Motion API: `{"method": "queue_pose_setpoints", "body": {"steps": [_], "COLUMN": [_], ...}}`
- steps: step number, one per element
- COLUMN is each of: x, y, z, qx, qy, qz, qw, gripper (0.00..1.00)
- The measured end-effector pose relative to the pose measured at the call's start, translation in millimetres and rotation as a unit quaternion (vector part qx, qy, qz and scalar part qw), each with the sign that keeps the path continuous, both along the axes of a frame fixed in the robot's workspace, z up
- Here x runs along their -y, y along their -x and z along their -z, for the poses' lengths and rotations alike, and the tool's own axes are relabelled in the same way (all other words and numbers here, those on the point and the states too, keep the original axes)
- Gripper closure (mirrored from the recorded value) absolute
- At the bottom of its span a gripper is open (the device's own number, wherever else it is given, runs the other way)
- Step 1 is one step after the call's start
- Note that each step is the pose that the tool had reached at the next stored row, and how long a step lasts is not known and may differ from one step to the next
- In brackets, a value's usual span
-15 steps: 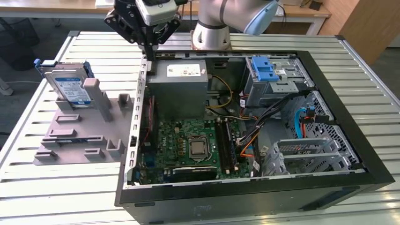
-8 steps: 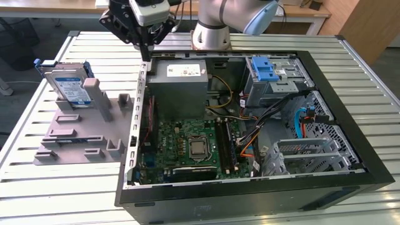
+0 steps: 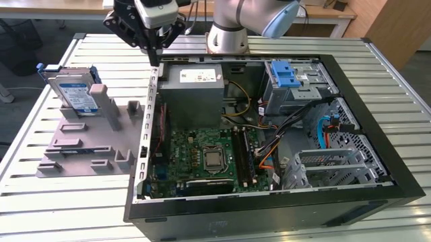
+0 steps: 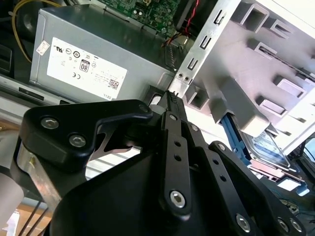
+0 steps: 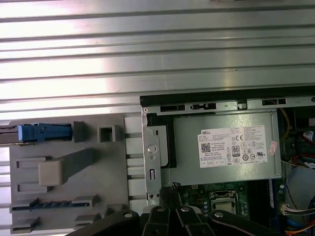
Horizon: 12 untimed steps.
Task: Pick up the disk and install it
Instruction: 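Reach for the disk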
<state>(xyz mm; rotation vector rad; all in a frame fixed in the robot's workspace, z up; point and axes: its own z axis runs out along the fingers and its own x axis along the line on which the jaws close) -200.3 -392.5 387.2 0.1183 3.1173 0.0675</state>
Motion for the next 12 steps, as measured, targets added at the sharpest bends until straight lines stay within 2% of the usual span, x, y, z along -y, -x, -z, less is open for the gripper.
{"method": "queue_pose_setpoints", "body": {"steps": [12], "x": [0.0], "y": [2.6], "z": [0.2], "qx": [-0.0001], "qy": [0.0], "qz": [0.0], "qw": [1.0], "gripper": [0.89]}}
